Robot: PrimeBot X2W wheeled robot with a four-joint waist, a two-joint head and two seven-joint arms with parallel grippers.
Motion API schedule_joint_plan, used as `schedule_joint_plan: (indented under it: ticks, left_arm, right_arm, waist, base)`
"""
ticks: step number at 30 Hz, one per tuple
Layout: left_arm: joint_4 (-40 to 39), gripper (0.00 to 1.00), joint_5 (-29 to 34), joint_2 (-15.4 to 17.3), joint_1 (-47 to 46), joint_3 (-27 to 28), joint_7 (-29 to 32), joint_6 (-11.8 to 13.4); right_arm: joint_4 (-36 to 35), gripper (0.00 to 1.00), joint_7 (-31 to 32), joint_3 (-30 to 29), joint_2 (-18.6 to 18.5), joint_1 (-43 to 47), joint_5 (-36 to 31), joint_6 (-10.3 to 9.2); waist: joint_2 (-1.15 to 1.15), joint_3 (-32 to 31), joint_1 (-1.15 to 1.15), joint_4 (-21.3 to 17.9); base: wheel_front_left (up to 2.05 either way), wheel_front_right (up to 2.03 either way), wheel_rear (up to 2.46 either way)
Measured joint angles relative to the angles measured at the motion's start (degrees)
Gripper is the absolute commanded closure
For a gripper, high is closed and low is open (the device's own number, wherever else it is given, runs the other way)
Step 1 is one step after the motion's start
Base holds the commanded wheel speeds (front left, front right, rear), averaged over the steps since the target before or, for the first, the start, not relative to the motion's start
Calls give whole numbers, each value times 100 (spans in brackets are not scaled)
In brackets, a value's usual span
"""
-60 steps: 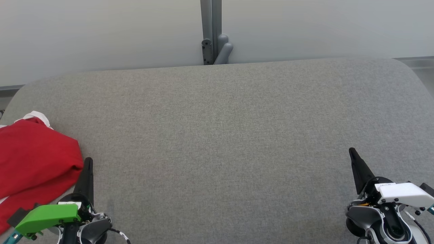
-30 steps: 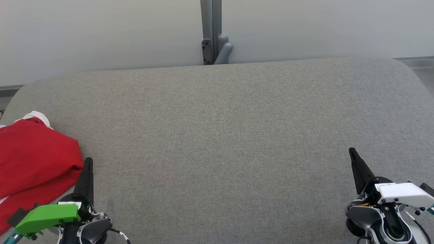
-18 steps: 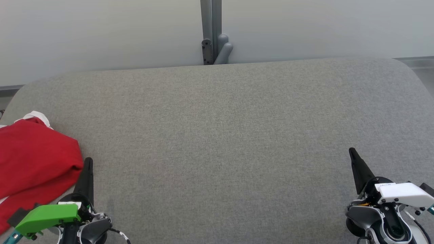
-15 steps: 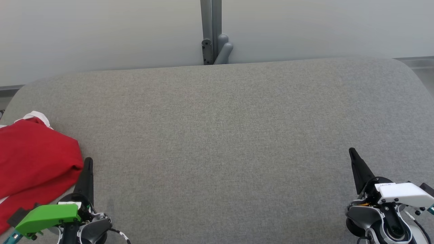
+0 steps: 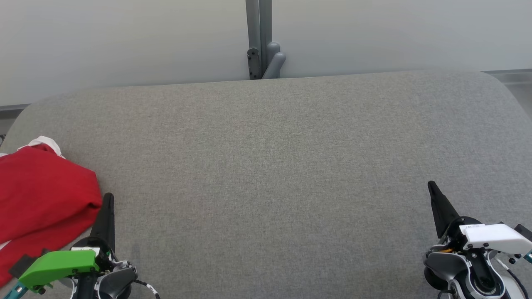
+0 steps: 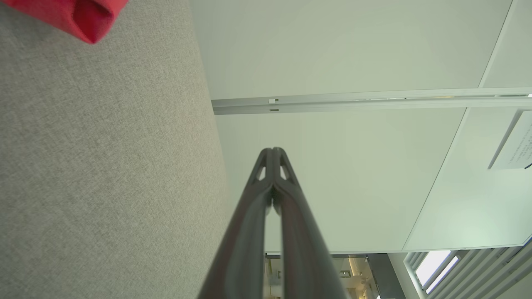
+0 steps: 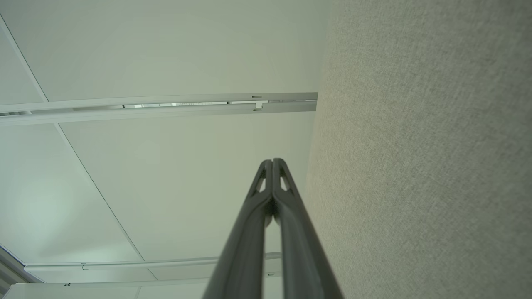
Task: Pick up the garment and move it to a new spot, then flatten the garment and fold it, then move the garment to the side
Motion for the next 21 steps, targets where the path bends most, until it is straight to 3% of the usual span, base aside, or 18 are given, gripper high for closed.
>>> schedule_joint_plan:
  ticks: [5,6,21]
  left_arm:
    - [0,100,0,0,0,0,0,0]
    - [0,0,0,0,0,0,0,0]
    - [207,0,149,-56,232,-258,-298,3]
  right_arm:
    - [0,100,0,0,0,0,0,0]
    - [0,0,0,0,0,0,0,0]
    - [77,0,-274,182,49,274,-193,-2]
  waist:
    - [0,0,0,0]
    - [0,0,0,0]
    - [0,3,0,-3]
  base:
    - [0,0,0]
    - [0,0,0]
    - [0,0,0]
